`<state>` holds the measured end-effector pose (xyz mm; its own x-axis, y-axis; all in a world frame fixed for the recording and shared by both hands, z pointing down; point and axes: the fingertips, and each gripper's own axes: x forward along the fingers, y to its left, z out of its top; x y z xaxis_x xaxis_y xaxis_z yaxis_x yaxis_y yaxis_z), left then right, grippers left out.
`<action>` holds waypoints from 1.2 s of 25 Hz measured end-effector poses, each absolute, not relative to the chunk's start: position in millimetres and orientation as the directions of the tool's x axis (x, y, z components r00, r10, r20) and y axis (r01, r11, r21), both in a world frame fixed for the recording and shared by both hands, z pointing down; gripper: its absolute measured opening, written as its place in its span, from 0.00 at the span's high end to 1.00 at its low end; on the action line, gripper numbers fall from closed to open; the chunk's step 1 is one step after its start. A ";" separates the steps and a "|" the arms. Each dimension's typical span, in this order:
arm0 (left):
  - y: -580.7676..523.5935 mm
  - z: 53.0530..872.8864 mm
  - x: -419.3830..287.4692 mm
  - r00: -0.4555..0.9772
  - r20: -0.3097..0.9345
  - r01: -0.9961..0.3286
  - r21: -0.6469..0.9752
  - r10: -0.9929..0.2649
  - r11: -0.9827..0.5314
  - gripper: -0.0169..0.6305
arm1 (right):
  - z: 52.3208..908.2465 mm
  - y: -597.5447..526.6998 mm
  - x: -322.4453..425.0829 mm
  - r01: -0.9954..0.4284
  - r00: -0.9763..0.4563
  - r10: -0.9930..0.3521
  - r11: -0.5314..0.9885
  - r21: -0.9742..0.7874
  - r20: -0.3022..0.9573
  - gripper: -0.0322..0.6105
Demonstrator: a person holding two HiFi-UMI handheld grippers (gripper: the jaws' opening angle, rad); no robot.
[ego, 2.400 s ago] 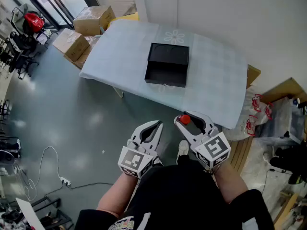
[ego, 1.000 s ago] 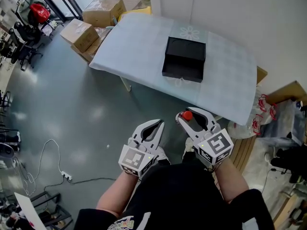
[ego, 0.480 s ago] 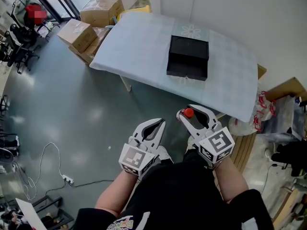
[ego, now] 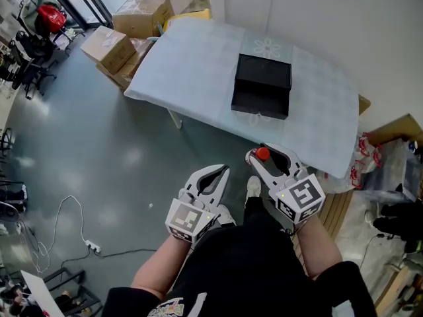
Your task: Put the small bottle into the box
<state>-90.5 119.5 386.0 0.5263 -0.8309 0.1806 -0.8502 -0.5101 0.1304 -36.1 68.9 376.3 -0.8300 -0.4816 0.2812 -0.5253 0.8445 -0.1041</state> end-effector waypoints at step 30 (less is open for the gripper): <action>-41.4 413.2 -28.0 0.413 0.231 -0.909 0.163 -0.881 -0.384 0.96 | 413.1 -114.1 13.2 -0.407 -0.878 -0.344 0.903 -0.138 0.333 0.70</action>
